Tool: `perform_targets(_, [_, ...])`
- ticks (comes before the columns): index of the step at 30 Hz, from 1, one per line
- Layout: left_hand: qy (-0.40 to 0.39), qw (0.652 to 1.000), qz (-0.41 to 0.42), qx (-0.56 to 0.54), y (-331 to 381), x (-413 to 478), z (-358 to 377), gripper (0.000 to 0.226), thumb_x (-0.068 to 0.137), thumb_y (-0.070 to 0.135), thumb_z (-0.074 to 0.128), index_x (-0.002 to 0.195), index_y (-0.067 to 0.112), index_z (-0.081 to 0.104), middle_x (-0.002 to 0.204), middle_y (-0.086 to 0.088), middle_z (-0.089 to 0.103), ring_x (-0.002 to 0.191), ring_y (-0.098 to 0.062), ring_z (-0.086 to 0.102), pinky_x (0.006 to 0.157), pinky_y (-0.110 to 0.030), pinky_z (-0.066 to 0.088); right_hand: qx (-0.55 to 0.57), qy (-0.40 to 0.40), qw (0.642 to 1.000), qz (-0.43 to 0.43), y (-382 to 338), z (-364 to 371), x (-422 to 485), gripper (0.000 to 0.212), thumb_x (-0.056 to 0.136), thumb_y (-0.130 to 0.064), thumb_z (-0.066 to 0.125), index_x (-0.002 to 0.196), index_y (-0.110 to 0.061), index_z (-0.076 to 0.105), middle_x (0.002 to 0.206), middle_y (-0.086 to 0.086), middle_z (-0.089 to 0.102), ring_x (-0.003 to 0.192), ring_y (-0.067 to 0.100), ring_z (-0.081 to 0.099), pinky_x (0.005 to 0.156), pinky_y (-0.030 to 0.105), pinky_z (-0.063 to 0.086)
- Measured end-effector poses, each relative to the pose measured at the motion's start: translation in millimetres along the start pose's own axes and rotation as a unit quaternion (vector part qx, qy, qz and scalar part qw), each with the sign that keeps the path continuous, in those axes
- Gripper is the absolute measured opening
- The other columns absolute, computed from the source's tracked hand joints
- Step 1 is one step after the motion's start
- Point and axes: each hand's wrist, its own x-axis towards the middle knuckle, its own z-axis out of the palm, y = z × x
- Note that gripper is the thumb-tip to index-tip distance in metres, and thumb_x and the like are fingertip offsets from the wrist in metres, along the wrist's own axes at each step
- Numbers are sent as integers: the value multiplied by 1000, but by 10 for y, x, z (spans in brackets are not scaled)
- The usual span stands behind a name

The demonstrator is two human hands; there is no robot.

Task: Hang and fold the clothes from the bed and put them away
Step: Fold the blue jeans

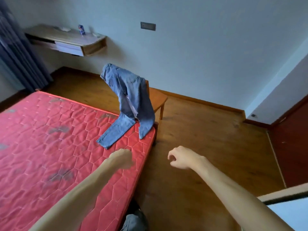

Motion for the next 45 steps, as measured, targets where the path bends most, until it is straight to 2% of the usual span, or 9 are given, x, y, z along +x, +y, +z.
perform_targets(4, [1, 999, -28, -28, -510, 478, -357, 35, 93, 29, 44, 114, 16, 68, 113, -4, 68, 105, -26, 65, 84, -35, 55, -33, -20, 999, 9, -187, -431, 741, 36, 91, -25, 57, 127, -25, 63, 123, 1, 66, 103, 17, 65, 91, 35, 57])
perform_targets(8, [8, 995, -66, -70, -999, 811, -571, 44, 95, 46, 44, 98, 10, 69, 84, -2, 60, 81, -23, 59, 66, -32, 47, -64, -33, 997, -13, -414, -799, 1429, 35, 92, -26, 56, 127, -25, 63, 124, -1, 65, 107, 16, 64, 92, 33, 55])
perform_targets(14, [-44, 986, -129, -98, -1605, 1090, -662, 42, 96, 42, 46, 121, 16, 65, 120, -5, 66, 111, -26, 63, 82, -35, 51, -97, -73, 989, -90, -867, -1135, 2391, 34, 91, -27, 55, 123, -25, 65, 123, 0, 67, 108, 19, 63, 92, 35, 53])
perform_targets(21, [-73, 964, -195, -163, -2119, 1535, -679, 40, 91, 37, 53, 124, 17, 63, 121, -6, 65, 112, -27, 63, 85, -36, 52, -117, -127, 970, -169, -1242, -1311, 3543, 32, 91, -27, 54, 120, -27, 66, 119, -4, 67, 112, 17, 59, 93, 32, 47])
perform_targets(28, [-96, 920, -282, -256, -2302, 2170, -779, 32, 90, 29, 48, 109, 9, 65, 111, -13, 69, 103, -32, 66, 79, -36, 53, -149, -181, 941, -244, -1344, -1431, 4854, 38, 90, -29, 55, 127, -24, 60, 125, 0, 63, 114, 20, 59, 92, 37, 51])
perform_targets(35, [-118, 894, -304, -307, -2348, 3016, -749, 35, 91, 32, 53, 121, 15, 61, 120, -9, 66, 113, -31, 63, 86, -38, 51, -176, -241, 916, -268, -1209, -1169, 5866, 48, 84, 2, 53, 127, -20, 58, 126, 5, 56, 115, 27, 59, 93, 42, 51])
perform_targets(37, [-117, 889, -304, -323, -2305, 3280, -711, 33, 92, 31, 52, 118, 14, 62, 118, -9, 67, 111, -30, 63, 84, -36, 51, -184, -258, 911, -265, -1166, -1038, 6080, 47, 85, 1, 54, 126, -21, 59, 126, 6, 56, 114, 28, 59, 93, 40, 50])
perform_targets(41, [-119, 871, -310, -361, -2287, 3769, -530, 17, 90, 35, 52, 94, 18, 52, 100, -4, 62, 102, -31, 64, 74, -37, 47, -191, -294, 901, -256, -1060, -690, 6479, 45, 85, -1, 54, 126, -21, 58, 125, 6, 55, 115, 28, 58, 92, 37, 46])
perform_targets(45, [-154, 855, -314, -383, -2340, 4205, -198, 25, 92, 32, 52, 112, 17, 56, 120, -8, 62, 112, -31, 60, 87, -39, 48, -191, -317, 896, -245, -959, -333, 6912, 47, 84, 1, 53, 124, -23, 58, 123, 3, 55, 115, 26, 59, 92, 37, 47])
